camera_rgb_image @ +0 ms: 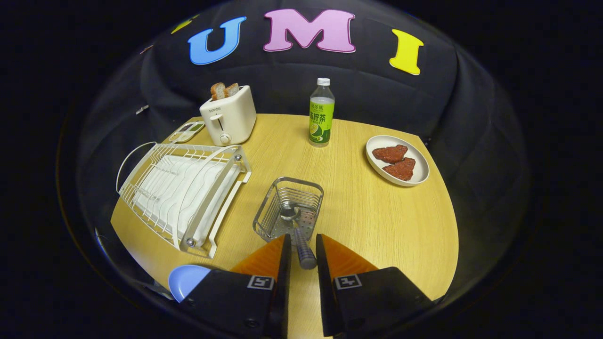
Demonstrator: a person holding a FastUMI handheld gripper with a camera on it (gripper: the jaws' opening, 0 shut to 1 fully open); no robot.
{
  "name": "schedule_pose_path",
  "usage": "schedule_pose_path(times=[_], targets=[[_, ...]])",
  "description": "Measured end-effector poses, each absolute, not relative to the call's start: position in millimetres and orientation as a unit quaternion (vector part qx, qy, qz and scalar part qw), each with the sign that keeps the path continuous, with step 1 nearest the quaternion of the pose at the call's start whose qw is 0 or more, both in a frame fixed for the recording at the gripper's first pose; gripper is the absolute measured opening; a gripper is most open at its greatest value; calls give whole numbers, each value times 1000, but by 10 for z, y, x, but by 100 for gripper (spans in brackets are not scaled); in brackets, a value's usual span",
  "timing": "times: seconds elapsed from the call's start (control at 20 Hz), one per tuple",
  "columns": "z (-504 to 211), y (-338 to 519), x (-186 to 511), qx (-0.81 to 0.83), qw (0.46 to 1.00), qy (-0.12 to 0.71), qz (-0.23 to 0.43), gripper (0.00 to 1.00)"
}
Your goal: Take the plate from the dish rack, then take the spoon from the basket and place it into the plate.
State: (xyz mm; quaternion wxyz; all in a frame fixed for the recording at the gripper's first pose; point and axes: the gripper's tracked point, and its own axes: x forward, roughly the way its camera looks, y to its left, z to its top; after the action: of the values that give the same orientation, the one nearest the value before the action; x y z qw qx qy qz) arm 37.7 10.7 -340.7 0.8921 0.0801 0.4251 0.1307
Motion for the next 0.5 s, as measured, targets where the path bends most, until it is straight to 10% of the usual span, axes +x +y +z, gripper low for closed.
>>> schedule_pose_path(times=[0.5], targets=[[-3268,128,370,70,896,416,138,14]])
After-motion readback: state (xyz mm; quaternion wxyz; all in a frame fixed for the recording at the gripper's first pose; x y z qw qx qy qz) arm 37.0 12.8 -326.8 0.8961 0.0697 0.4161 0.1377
